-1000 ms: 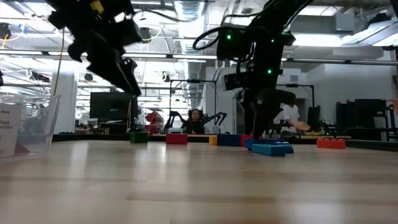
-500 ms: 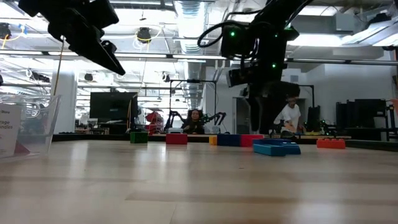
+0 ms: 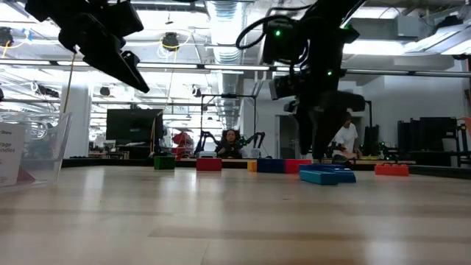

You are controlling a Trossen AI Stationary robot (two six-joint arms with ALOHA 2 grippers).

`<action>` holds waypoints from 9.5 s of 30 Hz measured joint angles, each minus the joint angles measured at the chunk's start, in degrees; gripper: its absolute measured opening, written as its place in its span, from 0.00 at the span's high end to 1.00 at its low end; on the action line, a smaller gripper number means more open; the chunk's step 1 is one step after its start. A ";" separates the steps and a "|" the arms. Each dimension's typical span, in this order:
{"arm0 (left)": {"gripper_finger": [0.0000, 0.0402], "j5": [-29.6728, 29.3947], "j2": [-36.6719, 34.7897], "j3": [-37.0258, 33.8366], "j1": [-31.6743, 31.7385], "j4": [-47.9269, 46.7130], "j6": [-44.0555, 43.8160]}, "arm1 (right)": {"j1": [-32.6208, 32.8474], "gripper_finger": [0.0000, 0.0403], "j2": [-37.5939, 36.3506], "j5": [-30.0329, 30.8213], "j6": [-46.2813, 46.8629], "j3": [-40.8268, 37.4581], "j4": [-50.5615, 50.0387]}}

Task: Sort blocks by size
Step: Put the large blue game piece into the orange bin, then put the small blue game piece into the transparent bin

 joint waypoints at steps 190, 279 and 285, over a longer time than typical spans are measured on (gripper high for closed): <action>0.41 0.10 -0.05 0.02 -0.11 -8.58 -6.24 | 2.86 0.39 2.66 -3.38 33.46 -4.65 -1.23; 0.41 0.09 -0.05 0.02 -0.09 -9.94 -13.08 | 6.95 0.57 8.43 18.17 -32.53 3.92 -14.70; 0.41 0.07 -0.05 0.02 -0.11 -9.89 -12.66 | 5.58 0.57 8.43 17.19 -21.40 8.81 -27.67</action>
